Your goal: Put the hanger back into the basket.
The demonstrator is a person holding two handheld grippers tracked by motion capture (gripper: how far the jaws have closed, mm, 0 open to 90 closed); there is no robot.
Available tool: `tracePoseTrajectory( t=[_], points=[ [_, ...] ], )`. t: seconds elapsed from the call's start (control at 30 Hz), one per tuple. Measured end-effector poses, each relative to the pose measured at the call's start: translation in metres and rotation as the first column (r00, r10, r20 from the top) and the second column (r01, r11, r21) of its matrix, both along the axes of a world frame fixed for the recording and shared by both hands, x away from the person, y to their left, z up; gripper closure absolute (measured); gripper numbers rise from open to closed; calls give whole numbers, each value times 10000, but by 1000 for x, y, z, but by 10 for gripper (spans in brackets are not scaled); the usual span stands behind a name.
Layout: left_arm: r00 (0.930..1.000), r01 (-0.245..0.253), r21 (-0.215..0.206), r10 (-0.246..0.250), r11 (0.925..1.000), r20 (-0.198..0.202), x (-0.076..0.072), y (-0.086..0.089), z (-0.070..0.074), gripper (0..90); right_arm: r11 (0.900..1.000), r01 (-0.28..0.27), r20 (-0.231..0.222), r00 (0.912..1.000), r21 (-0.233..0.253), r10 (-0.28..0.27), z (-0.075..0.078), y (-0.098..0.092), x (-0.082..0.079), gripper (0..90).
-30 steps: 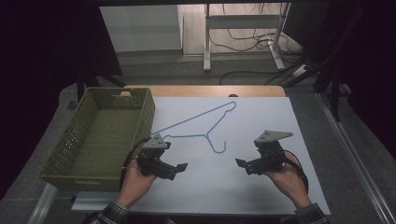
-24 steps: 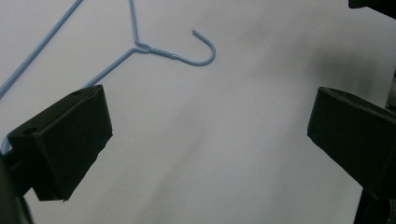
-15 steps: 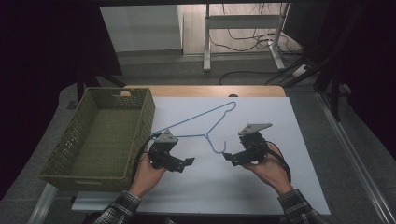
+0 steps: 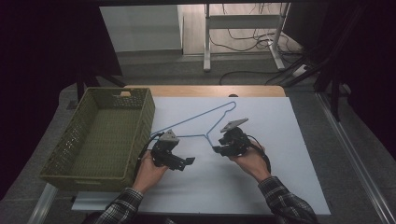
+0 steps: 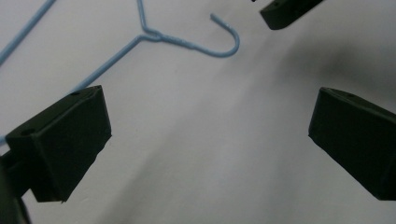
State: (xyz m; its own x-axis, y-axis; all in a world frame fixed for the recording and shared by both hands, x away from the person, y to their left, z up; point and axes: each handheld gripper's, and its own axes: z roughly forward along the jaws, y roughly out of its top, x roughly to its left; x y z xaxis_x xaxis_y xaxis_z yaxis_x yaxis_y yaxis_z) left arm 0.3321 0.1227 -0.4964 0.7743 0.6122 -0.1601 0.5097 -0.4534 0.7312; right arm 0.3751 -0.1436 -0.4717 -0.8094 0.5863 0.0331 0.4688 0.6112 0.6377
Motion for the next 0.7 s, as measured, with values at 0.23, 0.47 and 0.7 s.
tracePoseTrajectory(
  t=[0.23,0.47,0.7],
  points=[
    [10000,-29,199,29,9998,-8,2,0,-7,0,9990,-168,-275,9995,-424,157,-22,9,15,755],
    [9999,-93,-130,91,9999,-145,6,2,-12,0,9992,-114,-665,9977,-381,88,-35,7,22,778],
    [9995,-215,-289,208,9994,-258,9,3,-13,0,9988,-165,-858,9962,-471,124,-43,6,26,845]
  ],
)
